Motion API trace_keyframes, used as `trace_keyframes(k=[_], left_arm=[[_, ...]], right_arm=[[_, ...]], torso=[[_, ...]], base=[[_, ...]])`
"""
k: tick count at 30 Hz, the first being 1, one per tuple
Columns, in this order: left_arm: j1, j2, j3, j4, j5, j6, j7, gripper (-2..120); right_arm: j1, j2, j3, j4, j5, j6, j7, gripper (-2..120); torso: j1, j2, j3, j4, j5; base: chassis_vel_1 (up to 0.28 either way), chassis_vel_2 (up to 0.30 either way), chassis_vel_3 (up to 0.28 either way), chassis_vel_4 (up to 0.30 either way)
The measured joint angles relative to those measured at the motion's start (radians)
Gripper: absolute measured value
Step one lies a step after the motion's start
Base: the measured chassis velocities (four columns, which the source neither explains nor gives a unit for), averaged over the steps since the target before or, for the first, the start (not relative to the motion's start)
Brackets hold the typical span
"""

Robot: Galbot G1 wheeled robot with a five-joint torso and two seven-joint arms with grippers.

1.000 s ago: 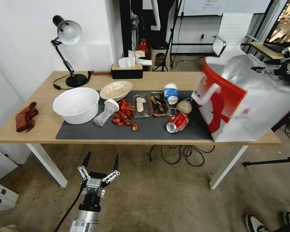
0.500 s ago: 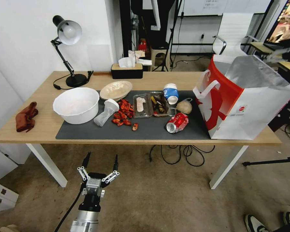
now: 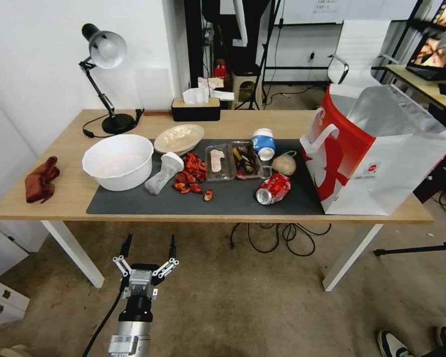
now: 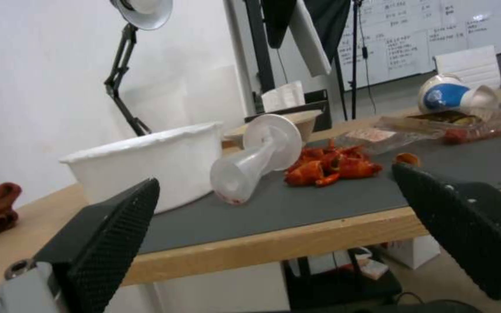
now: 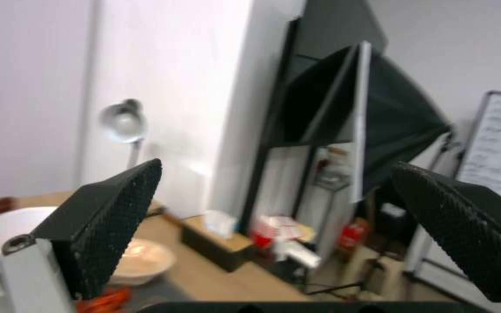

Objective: Pick up the food delivery bag from the floor and place it on the table.

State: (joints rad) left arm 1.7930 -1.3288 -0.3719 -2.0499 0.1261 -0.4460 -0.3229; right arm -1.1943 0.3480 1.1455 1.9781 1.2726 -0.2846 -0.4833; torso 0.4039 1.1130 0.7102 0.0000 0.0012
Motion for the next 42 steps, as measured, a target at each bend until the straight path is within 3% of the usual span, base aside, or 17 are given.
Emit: trace_keyframes(k=[2,3,6,11,17,22,32,42], left_arm=[[0.002,0.002,-0.005,-0.005,0.0,0.001,-0.004,100],[0.002,0.002,-0.005,-0.005,0.0,0.001,-0.004,100],[0.003,0.007,-0.012,-0.012,-0.001,0.005,-0.016,100],[0.001,0.014,-0.021,-0.018,-0.006,0.01,-0.024,100],[-0.001,0.016,-0.022,-0.022,-0.01,0.011,-0.025,100],[-0.002,0.021,-0.022,-0.028,-0.021,0.011,-0.027,100],[-0.01,0.028,-0.023,-0.032,-0.03,0.007,-0.027,100],[-0.022,0.033,-0.015,-0.026,-0.029,0.0,-0.024,100]], right_arm=[[-0.126,0.051,0.103,0.058,0.015,0.021,-0.012,100],[-0.126,0.051,0.103,0.058,0.015,0.021,-0.012,100],[-0.31,0.174,0.217,0.126,0.015,0.055,-0.028,100],[-0.491,0.319,0.277,0.192,-0.031,0.092,-0.06,100],[-0.575,0.412,0.263,0.252,-0.101,0.108,-0.092,100],[-0.61,0.502,0.185,0.311,-0.195,0.124,-0.092,100],[-0.636,0.662,0.049,0.239,-0.396,0.221,-0.064,100],[-0.622,0.775,0.069,0.235,-0.439,0.266,-0.061,100]], torso=[[0.0,0.0,0.0,0.0001,-0.0019],[0.0,0.0,0.0,0.0001,-0.0019],[0.0,0.0,0.0,0.0002,-0.0013],[0.0,0.0,0.0,-0.0003,-0.0011],[0.0,0.0,0.0,-0.0001,-0.0014],[0.0,0.0,0.0,0.0003,-0.0016],[0.0,0.0,0.0,0.0,-0.0012],[0.0,0.0,0.0,0.0,-0.0013]], base=[[0.0,0.0,0.0,0.0],[0.0,0.0,0.0,0.0],[0.0,0.0,0.0,0.0],[0.0,0.0,0.0,0.0],[0.0,0.0,0.0,0.0],[0.0,0.0,0.0,0.0],[0.0,0.0,0.0,0.0],[0.0,0.0,0.0,0.0]])
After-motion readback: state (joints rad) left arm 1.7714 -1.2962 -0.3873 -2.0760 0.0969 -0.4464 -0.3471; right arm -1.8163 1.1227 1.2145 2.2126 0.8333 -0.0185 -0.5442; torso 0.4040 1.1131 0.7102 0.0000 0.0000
